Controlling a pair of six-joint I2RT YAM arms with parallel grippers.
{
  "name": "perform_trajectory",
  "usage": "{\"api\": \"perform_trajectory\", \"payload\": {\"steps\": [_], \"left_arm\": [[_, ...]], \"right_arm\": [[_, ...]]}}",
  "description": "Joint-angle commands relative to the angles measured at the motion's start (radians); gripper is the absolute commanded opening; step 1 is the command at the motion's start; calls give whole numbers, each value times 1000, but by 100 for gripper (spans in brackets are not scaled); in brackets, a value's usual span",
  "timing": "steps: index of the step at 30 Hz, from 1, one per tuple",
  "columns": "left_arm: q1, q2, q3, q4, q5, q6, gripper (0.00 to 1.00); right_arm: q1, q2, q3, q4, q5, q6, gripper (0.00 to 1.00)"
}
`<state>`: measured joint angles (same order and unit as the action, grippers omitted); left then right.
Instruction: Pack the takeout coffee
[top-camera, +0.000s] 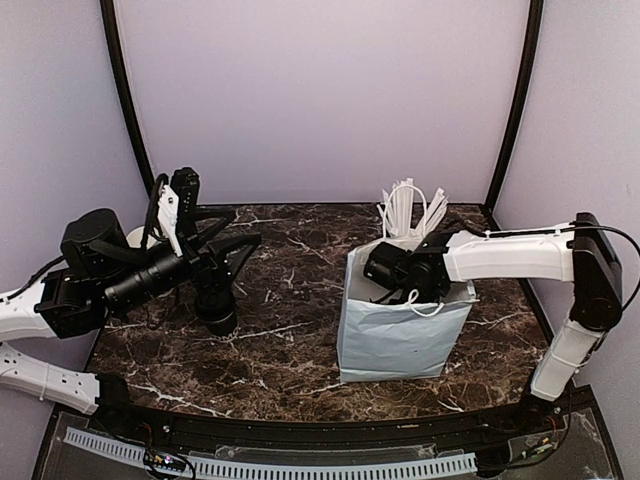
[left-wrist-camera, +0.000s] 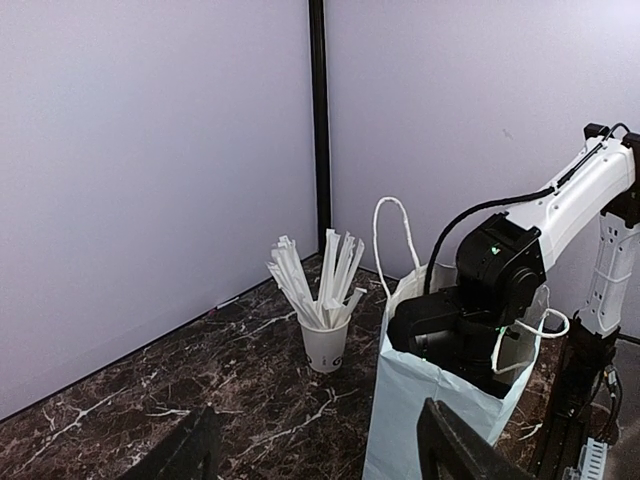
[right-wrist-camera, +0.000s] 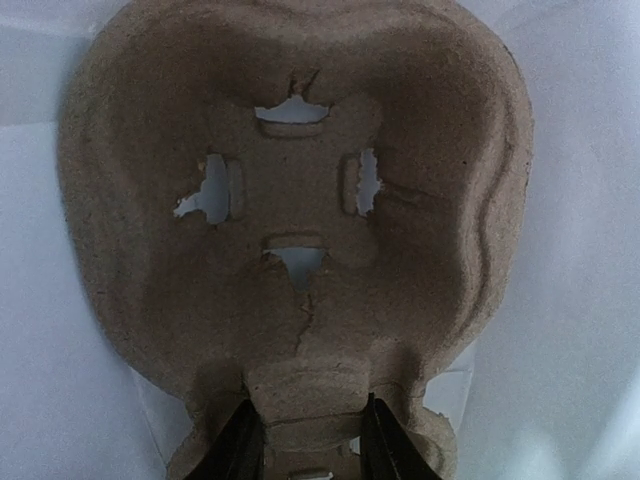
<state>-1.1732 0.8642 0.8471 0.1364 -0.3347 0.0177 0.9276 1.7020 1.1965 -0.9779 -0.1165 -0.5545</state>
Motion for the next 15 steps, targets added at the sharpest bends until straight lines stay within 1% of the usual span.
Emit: {"api": "perform_trajectory", "payload": {"steps": [1,15], "left_arm": [[7,-20,-18,5,-13,-12,70],[8,-38,-32,1,-23,-14,70]], "right_arm": [[7,19,-19,31,-17,35,33],[7,24,-42,69,-2,73,33]]}}
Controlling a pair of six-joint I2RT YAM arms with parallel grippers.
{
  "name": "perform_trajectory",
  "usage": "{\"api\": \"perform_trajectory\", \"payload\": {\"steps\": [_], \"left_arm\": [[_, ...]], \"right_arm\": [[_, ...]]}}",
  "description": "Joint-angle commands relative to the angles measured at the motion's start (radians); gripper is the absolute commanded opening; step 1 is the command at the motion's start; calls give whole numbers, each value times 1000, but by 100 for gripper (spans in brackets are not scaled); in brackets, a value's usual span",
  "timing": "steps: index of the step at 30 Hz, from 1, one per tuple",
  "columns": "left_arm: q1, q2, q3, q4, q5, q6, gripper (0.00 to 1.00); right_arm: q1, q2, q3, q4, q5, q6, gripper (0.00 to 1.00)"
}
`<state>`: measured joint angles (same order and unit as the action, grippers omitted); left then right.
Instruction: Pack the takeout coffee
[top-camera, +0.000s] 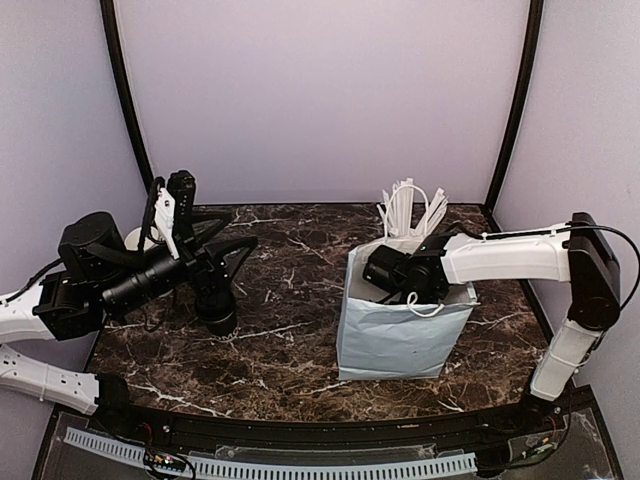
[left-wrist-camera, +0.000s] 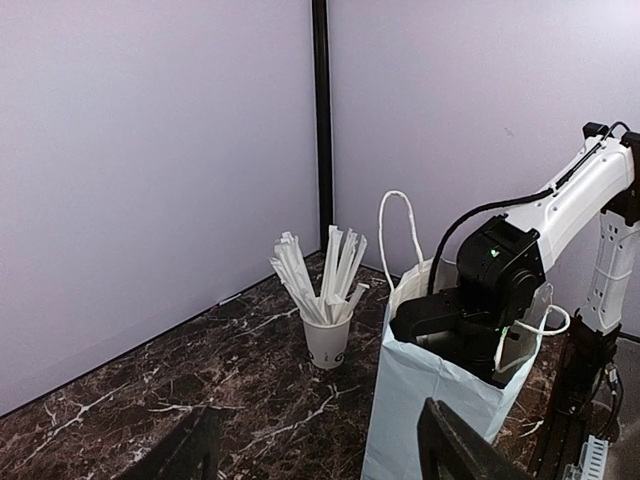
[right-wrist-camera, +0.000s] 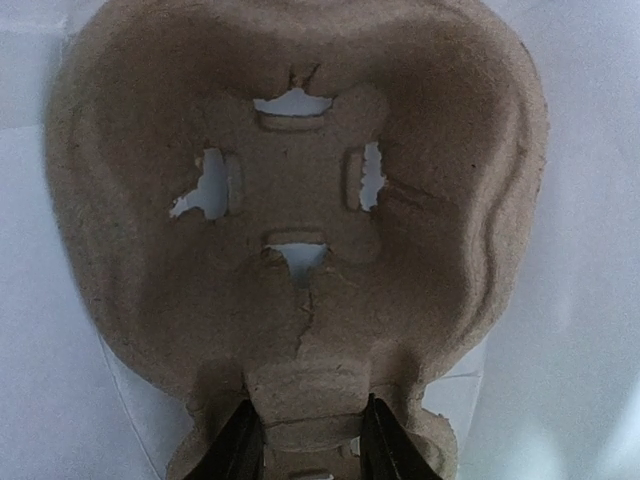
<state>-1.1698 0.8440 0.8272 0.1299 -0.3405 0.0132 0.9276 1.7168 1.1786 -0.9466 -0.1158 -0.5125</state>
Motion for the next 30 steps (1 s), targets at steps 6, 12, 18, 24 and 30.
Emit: {"api": "perform_trajectory", "payload": {"steps": [6,12,18,24,30], "left_arm": [[6,-14,14,-34,-21,-9,71],[6,-35,15,-66,-66,-50,76],[12,-51,39,-137,-119,-52,78],[20,-67,39,-164,-161,-61,79],[44,-60,64,-229,-172,-73,81]], "right_arm": [[7,-10,-12,47,-10,44,38],[6,-46,20,-39,-25,-9,45],[7,-82,96,-131,-82,-75,57],[7,-76,219,-224,-102,-117,62],[7,-89,341,-299,-72,-154,63]]}}
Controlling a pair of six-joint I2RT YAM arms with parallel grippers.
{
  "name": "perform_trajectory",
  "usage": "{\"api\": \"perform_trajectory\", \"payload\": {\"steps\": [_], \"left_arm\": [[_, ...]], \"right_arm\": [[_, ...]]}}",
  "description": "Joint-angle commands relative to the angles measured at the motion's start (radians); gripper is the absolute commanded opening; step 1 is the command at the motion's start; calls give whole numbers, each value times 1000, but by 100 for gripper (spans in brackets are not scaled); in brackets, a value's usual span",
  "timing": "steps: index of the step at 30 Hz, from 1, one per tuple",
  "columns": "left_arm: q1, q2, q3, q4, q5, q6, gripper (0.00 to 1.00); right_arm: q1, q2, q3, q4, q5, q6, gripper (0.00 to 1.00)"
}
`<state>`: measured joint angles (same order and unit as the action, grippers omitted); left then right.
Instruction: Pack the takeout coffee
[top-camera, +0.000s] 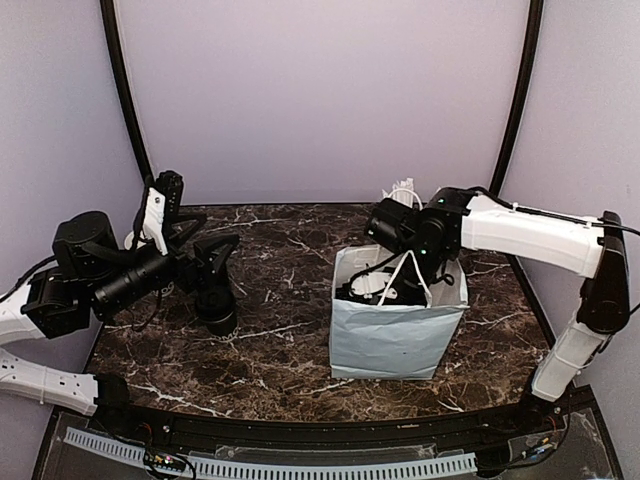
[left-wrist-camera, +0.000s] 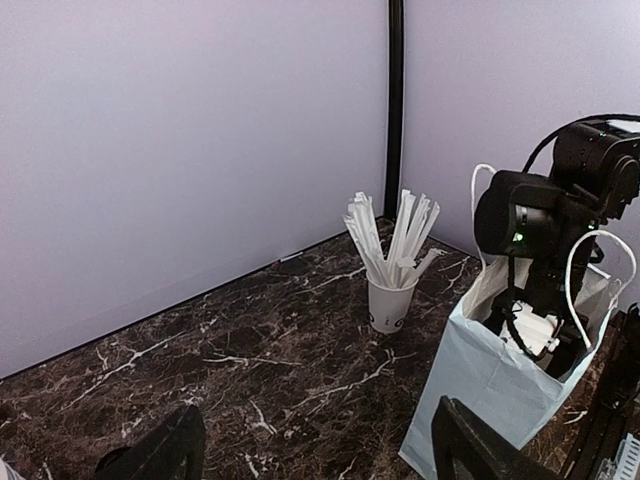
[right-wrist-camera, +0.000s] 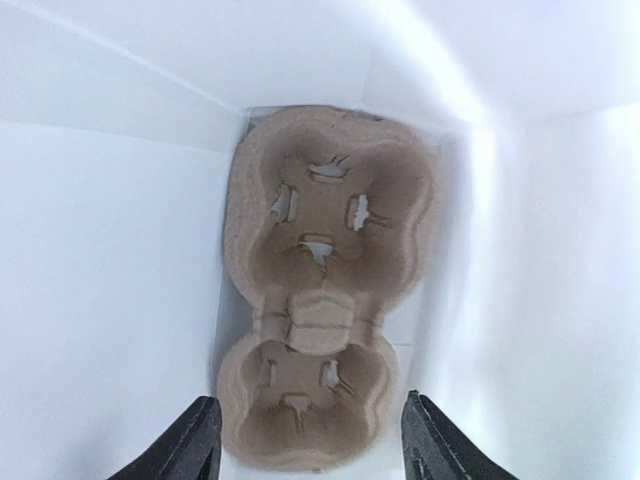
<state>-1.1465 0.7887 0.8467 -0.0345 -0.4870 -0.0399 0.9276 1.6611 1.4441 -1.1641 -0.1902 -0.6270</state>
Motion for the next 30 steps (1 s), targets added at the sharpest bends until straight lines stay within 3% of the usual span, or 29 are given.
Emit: {"api": "perform_trajectory", "payload": {"steps": [1,7,18,25,30], "left_arm": [[26,4,53,-105,-34,-39,81],[126,83,147,-330,13,-152,81],[371,245,266,-578,200,-351,77],[526,340,316,-688,319,-400,79],[550,437,376,-766,393,-391,80]], "right_arm": [[7,-37,98,-92,8,-46,63],[7,-57,220,-146,27,-71,64],[6,-93,484,-199,120,-102,66],[7,-145,610,-193,151,-96,67],[6,-183,680,-172,171,-74,72]]}}
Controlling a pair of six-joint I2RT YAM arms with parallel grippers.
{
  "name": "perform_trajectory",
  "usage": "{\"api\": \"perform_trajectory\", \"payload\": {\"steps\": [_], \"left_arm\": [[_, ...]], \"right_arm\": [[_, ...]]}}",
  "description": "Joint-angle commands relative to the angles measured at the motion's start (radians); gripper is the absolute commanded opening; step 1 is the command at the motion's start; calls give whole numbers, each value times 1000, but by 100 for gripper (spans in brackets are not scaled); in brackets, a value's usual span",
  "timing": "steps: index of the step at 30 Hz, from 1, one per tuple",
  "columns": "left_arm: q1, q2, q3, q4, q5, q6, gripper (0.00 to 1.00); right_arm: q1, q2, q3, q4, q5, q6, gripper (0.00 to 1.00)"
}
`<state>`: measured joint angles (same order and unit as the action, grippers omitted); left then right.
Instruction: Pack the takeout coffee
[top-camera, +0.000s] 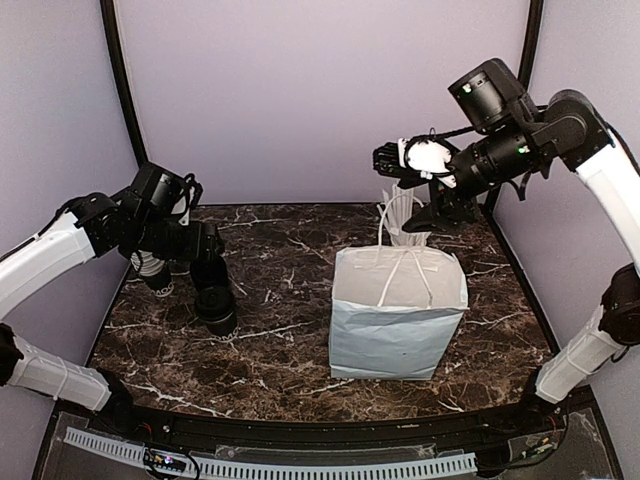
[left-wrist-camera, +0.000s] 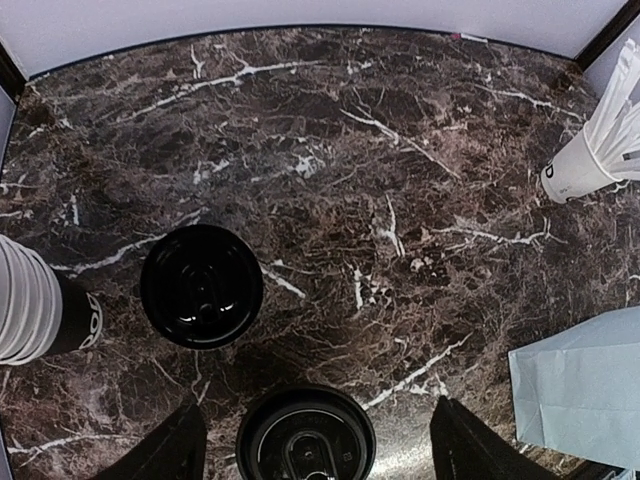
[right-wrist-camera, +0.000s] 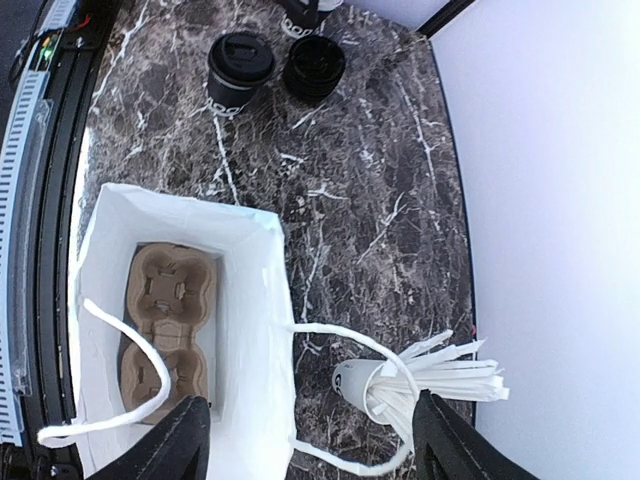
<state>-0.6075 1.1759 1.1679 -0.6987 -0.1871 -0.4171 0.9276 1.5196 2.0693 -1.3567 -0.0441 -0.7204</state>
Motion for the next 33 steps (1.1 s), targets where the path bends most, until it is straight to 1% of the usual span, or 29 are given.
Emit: {"api": "perform_trajectory", "payload": {"steps": [1,5,6,7,10,12,13,16,19,20,22,28,33], "left_arm": [[11,66,55,-109,110,-11,80],[11,98,38,-124,169,-12,80],[11,102,31,-129,177,-15,82],[11,107,25,-136,176,-14,84],[12,102,4,-142,153,-19,84],[24,96,-3,-142,152,-13,85],[33,97,-5,-140,158,-11,85],[106,88,-54,-123,229,-5,84],[143,67,-113,-49,283,16,84],[156,65,-121,-32,325,30,84],[169,70,-141,6,377,42,84],[174,83,-192,51,444,62,85],[182,67,-221,93,459,72,85]], "right_arm": [[7,-50,62,28,27,27,73],[6,-66,84,33,30,42,74],[7,-65,95,30,21,42,75],[6,-61,120,28,-6,42,76],[10,-21,219,38,-176,55,84],[38,30,267,59,-238,79,85],[64,65,288,68,-230,88,84],[131,146,305,83,-195,72,80],[175,173,251,138,-199,49,80],[190,180,233,152,-204,41,80],[227,207,221,169,-197,35,80],[376,325,233,194,-119,46,79],[418,415,285,229,-99,77,78]]}}
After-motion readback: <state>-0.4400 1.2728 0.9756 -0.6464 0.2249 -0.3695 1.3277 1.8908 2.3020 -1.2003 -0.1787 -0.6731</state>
